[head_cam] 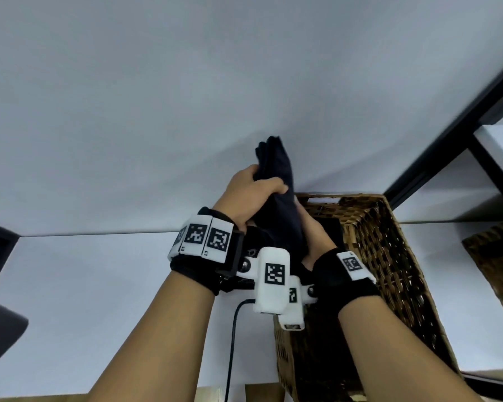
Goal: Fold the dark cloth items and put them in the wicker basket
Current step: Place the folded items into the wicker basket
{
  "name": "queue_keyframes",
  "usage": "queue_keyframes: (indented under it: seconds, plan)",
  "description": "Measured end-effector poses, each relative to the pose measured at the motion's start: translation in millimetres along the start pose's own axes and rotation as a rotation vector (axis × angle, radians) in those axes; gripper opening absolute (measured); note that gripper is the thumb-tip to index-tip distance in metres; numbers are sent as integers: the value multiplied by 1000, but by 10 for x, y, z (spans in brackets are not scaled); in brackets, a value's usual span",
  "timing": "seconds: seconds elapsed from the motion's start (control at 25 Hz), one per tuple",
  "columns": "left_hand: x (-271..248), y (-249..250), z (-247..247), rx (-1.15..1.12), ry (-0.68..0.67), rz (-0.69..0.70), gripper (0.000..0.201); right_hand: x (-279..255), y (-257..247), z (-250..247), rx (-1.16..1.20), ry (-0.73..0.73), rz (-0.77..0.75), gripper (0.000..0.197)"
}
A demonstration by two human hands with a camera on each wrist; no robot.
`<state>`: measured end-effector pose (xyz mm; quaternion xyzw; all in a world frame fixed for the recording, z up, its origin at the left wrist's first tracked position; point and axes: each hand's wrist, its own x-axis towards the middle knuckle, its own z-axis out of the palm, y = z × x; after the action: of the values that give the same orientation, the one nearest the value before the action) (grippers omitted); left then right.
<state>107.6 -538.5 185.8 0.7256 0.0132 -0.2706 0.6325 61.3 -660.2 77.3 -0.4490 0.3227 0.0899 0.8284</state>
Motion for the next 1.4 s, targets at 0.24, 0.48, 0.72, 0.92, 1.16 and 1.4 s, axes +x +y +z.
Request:
queue_keyframes:
  seconds: [0.24,0.48,0.72,0.92,1.16,1.4]
  plan:
    - [203,-299,470,-4,-8,-36,24,-213,-538,-1103,67,132,-85,33]
    - [575,-1029,935,929,64,-116,54,466,-120,-1729,-588,353,-164,48]
    - [526,-1236,1275,1472,-132,36,45,657,64,-1667,-971,455,-255,49]
    - [591,-1338,1174,1338,-210,-67,39,537,114,-1561,-1345,451,-311,28]
    - [667,-1072,46,161,265,-85,12,181,-162,-563,-1098,381,-635,16]
    - [722,-1708,-983,700,231,-476,46,320,355,631,-1386,30,-235,32]
